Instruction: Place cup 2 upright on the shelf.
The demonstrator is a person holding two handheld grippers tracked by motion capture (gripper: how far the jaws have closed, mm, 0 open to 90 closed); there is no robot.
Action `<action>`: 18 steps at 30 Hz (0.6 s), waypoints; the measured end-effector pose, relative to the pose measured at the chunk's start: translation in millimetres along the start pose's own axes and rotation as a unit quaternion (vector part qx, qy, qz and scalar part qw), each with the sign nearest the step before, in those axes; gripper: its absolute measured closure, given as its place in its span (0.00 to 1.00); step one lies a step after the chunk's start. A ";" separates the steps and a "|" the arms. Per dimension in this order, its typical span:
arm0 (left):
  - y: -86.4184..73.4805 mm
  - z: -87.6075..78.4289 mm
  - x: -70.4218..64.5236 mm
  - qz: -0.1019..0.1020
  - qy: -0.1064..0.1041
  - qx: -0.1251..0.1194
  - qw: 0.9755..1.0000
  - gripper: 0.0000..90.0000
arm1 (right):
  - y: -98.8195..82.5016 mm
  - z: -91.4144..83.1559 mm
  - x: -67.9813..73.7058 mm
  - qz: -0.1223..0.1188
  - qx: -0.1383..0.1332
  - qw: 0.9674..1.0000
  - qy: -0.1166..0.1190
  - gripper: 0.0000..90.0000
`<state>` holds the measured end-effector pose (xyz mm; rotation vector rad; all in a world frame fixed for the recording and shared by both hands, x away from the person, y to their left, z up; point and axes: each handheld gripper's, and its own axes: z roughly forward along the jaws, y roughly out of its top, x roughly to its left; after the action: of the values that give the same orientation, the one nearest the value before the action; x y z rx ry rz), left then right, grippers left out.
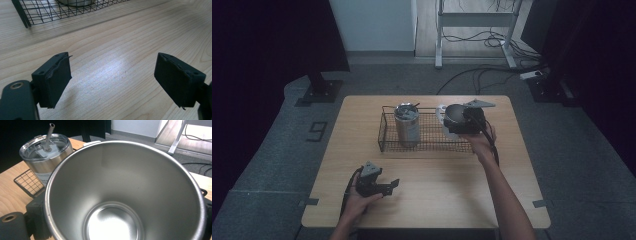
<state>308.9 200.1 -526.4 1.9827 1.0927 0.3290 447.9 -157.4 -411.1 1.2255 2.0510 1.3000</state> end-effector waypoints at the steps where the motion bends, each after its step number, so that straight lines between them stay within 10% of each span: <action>1: 0.0 0.0 -0.1 0.000 0.000 0.000 1.000 0.16 | 0.0 0.0 0.0 0.000 0.000 1.000 0.000 0.08; 18: -0.2 -1.1 1.1 -0.001 0.001 -0.002 1.000 0.16 | 6.4 17.1 -14.5 0.008 0.010 1.000 -0.012 0.08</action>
<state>308.8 201.6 -526.0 1.9786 1.0940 0.3331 470.8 -159.9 -415.2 1.2628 2.0469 1.2688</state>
